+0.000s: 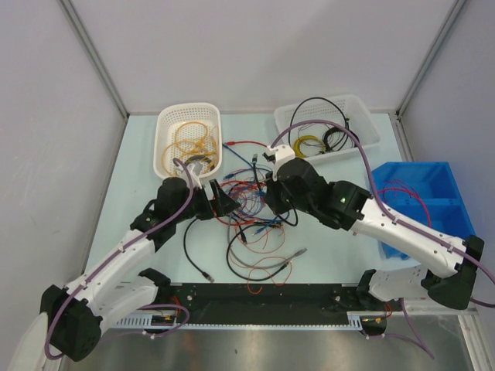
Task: Untangle the cables
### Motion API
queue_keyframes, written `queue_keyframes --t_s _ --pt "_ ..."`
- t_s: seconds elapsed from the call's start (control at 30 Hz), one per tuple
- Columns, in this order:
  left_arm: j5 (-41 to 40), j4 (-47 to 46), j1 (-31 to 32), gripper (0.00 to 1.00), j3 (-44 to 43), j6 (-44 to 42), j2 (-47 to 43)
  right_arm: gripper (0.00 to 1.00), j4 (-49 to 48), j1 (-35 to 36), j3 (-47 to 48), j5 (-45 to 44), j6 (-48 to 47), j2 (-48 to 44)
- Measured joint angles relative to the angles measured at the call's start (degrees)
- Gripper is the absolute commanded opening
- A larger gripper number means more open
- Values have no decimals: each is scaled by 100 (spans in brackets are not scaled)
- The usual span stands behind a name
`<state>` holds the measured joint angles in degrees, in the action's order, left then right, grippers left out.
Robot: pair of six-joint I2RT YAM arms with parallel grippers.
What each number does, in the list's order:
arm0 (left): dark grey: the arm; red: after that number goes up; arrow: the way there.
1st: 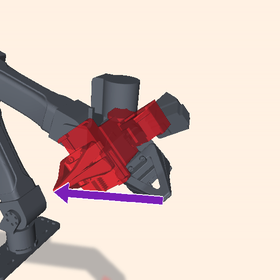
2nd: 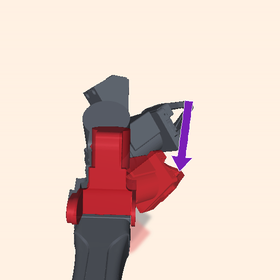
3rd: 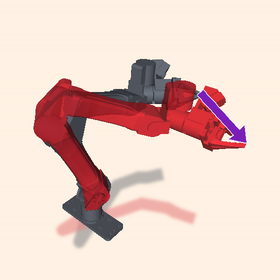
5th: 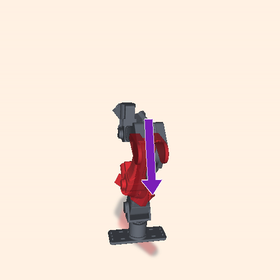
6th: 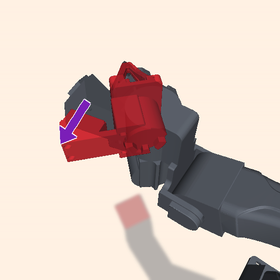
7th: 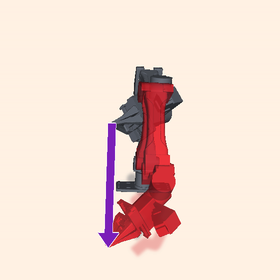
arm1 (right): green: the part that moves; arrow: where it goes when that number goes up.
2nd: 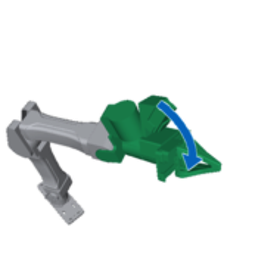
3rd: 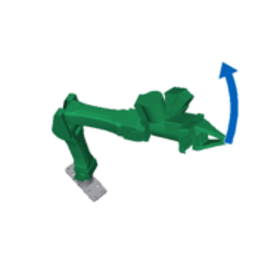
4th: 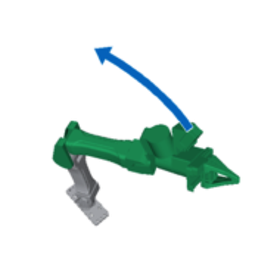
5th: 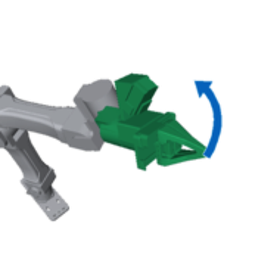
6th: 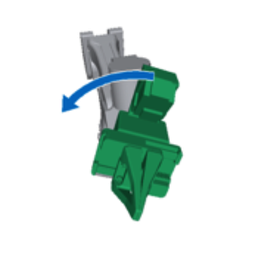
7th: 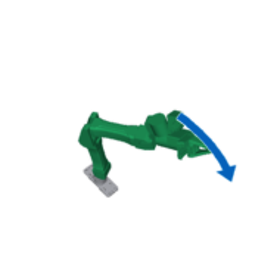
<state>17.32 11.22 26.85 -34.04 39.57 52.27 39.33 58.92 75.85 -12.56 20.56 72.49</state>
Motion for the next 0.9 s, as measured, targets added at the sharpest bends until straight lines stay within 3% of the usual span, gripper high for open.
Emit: queue_keyframes --t_s 0.17,0.43,0.73,0.83,0.87,0.9 --pt "251 -772 -2 100 249 234 -9 0 0 -13 0 107 111 -90" --pt "393 -2830 17 99 1062 354 -291 0 -35 -17 0 367 315 -269" --pt "417 -4179 247 99 855 190 680 0 -179 -17 0 815 527 -289" --pt "485 -4437 332 71 673 138 1012 0 -190 -13 0 903 584 -326" --pt "533 -4557 345 43 612 136 1117 0 -192 -11 0 909 601 -343" --pt "573 -4660 356 27 573 122 1198 0 -192 -11 0 918 608 -361"
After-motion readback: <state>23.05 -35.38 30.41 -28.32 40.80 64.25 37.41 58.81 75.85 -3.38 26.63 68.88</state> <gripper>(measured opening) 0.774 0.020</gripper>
